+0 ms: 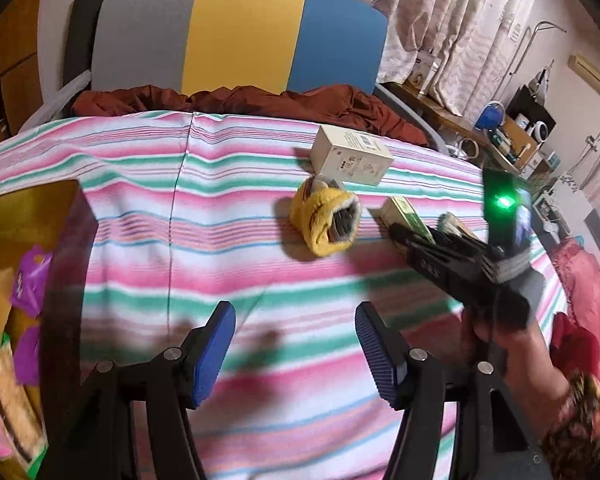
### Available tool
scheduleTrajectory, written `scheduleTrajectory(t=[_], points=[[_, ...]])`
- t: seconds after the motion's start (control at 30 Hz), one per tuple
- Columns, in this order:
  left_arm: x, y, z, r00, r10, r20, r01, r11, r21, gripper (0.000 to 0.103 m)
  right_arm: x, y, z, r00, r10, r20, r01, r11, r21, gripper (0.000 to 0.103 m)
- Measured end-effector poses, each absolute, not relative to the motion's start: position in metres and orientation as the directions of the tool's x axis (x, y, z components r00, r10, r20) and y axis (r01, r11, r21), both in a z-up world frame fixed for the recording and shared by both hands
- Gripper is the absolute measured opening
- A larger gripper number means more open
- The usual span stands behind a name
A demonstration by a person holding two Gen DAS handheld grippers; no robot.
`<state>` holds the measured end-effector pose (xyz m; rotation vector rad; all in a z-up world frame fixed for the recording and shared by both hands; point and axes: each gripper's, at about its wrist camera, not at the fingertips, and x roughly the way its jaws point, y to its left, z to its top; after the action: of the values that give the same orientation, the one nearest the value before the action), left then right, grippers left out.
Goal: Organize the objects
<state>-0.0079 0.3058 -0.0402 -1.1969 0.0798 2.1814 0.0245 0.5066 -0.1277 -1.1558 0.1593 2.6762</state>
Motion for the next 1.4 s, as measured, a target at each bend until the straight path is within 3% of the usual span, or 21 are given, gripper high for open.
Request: scheduleTrajectory(t=[0.07,0.13,0.4,0.67,0.7,0.77,1.17,1.4], points=[[-0.015,0.317,-0.042,-0.386,0.5,-0.775,-0.557,-0.796,-0.237,0.073,0.026,0.507,-0.128,-0.666,0.167,-0.727,-0.26,-0.966,0.016,0.031],[-0.02,0.328,-0.043,-0.398,0.485,-0.779,-0.56,-0.801,-0.212,0.075,0.027,0.511,-0.129,-0.662,0.177,-0.728,-0.284,-0.959,0.025,0.031],[-0.042,0.382,-0.054,-0.434,0.423,-0.796,-0.607,-0.79,-0.088,0.076,0.032,0.518,-0.129,-0.66,0.207,-0.722,-0.333,-0.942,0.034,0.031],[-0.065,0.408,-0.078,-0.416,0.405,-0.814,-0.601,-0.795,-0.088,0.074,0.032,0.522,-0.131,-0.66,0.208,-0.722,-0.347,-0.937,0.046,0.031],[-0.064,0.408,-0.081,-0.418,0.406,-0.813,-0.602,-0.794,-0.086,0.072,0.032,0.522,-0.131,-0.66,0.208,-0.722,-0.347,-0.937,0.048,0.031],[-0.065,0.407,-0.087,-0.408,0.417,-0.812,-0.603,-0.791,-0.103,0.044,0.032,0.521,-0.132,-0.66,0.209,-0.722,-0.349,-0.936,0.048,0.031],[-0.05,0.382,-0.091,-0.454,0.465,-0.76,-0.627,-0.773,-0.098,0.028,0.032,0.517,-0.13,-0.667,0.246,-0.703,-0.352,-0.936,0.006,0.031],[-0.027,0.372,-0.088,-0.471,0.461,-0.752,-0.644,-0.762,-0.064,0.026,0.034,0.51,-0.126,-0.682,0.268,-0.681,-0.342,-0.939,-0.028,0.031]])
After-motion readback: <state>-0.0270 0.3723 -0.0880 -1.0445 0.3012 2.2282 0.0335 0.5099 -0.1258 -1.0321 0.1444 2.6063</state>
